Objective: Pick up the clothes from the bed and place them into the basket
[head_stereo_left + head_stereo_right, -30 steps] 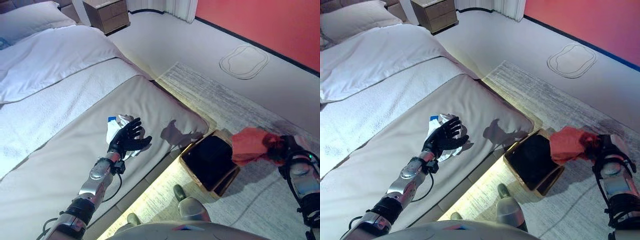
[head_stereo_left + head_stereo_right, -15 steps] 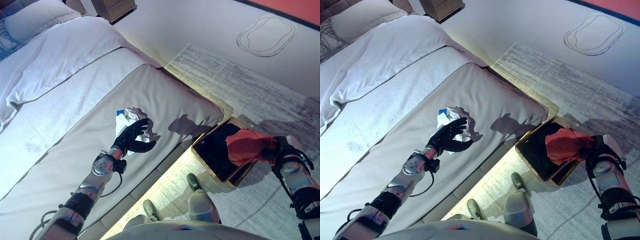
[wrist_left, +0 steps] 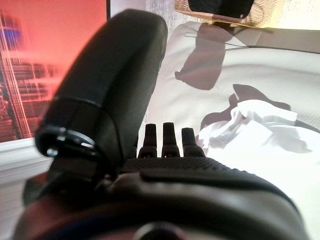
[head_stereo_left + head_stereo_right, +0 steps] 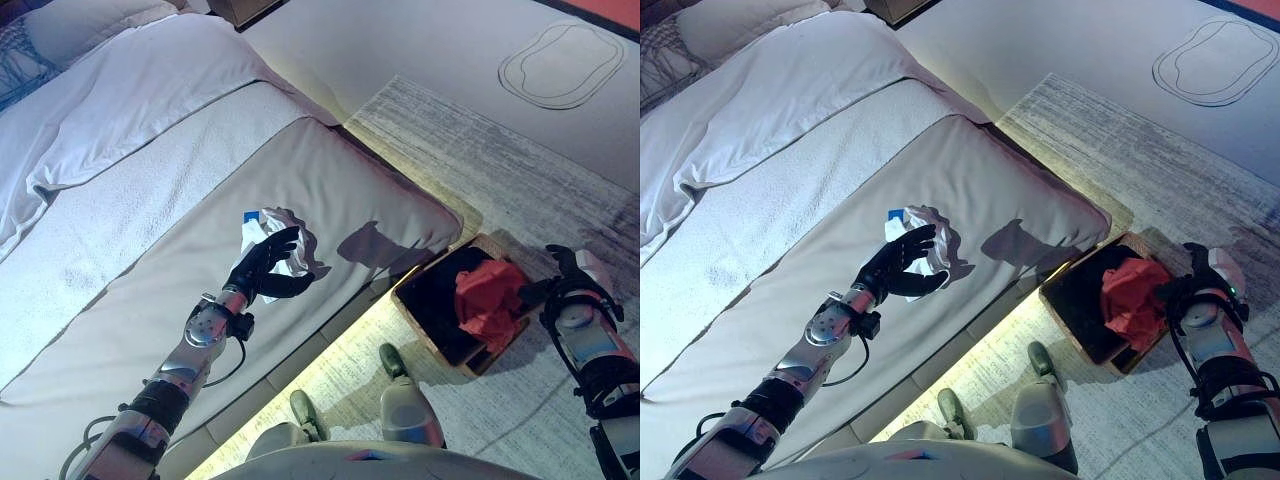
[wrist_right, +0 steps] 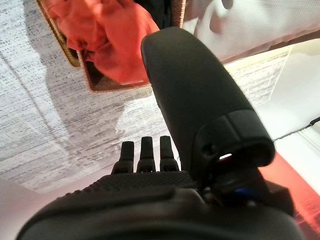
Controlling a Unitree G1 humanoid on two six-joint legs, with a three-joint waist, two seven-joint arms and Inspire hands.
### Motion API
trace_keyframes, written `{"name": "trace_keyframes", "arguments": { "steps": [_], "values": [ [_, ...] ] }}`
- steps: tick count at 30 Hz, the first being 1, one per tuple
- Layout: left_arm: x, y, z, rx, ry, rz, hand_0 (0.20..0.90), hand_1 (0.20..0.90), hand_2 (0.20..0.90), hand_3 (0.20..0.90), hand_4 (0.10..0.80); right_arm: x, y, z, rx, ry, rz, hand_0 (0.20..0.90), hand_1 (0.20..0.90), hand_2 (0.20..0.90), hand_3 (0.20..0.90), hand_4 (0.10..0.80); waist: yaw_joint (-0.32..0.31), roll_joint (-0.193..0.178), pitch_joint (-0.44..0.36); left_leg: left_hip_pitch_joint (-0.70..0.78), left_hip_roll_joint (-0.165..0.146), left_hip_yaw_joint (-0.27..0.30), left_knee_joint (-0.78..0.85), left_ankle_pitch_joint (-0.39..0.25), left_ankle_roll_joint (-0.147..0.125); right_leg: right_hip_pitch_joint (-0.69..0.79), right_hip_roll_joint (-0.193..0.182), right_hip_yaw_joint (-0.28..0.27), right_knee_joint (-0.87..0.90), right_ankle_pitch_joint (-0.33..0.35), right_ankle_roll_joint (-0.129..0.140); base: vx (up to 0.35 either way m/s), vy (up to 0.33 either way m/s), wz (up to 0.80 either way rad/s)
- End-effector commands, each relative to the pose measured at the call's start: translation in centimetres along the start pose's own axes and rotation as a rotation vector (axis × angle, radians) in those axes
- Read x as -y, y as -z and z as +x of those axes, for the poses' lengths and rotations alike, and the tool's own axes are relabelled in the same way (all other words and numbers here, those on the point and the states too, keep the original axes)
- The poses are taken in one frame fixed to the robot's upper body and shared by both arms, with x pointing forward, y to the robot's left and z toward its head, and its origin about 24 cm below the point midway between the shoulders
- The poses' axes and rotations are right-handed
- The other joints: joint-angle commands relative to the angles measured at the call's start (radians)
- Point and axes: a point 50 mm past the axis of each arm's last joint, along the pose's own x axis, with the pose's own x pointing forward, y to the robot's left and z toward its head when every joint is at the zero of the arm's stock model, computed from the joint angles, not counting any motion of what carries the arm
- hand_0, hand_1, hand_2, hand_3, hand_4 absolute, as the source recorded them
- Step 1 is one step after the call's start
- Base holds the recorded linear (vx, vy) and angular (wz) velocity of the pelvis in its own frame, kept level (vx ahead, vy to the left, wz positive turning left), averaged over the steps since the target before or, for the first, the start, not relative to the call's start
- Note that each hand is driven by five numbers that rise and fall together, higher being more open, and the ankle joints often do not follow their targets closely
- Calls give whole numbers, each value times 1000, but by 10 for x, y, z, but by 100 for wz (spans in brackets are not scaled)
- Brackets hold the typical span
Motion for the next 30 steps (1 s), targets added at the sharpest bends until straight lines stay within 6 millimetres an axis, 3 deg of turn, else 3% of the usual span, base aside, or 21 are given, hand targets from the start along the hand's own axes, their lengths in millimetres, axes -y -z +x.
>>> {"name": "trace_keyframes", "arguments": {
  "steps": [1, 7, 12, 15, 24, 30],
  "values": [
    [-8, -42, 12, 224, -21, 20, 900, 900, 900, 900, 800, 38, -29, 9, 108, 155, -38, 900, 900, 900, 900, 800, 37, -53, -48, 34, 10, -70, 58, -144, -3, -53, -10, -73, 33, 1, -6, 0, 0, 0],
    [-13, -36, 9, 195, -52, 5, 900, 900, 900, 900, 800, 45, -67, 7, 233, 197, 6, 900, 900, 900, 900, 800, 68, -71, -63, 32, 13, -115, 43, -131, -3, -31, -8, -93, 33, -7, -17, 10, -12, 7],
    [-17, -27, 6, 161, -104, -24, 900, 900, 900, 900, 800, 54, -123, 0, 401, 227, 31, 900, 900, 900, 900, 800, 113, -91, -78, 15, 15, -163, 45, -122, -8, -11, -11, -122, 20, -14, -29, 15, -17, 22],
    [-19, -21, 2, 146, -132, -38, 900, 900, 900, 900, 800, 54, -145, -5, 478, 227, 38, 900, 900, 900, 900, 800, 139, -101, -83, 8, 18, -185, 48, -114, -11, 4, -16, -144, 17, -18, -36, 35, -19, 38],
    [-27, -10, -6, 113, -205, -12, 900, 900, 900, 900, 800, 49, -199, -18, 649, 204, -38, 900, 900, 900, 900, 800, 240, -117, -87, -33, 11, -273, 64, -96, -13, 33, -41, -212, 26, -39, -44, 38, 2, 39],
    [-32, 1, -22, 80, -231, -14, 900, 900, 900, 900, 800, 39, -219, -22, 692, 173, -105, 900, 900, 900, 900, 800, 326, -118, -61, -67, -1, -339, 102, -93, -12, 48, -66, -279, 64, -65, -50, 92, 66, 36]
  ]
}}
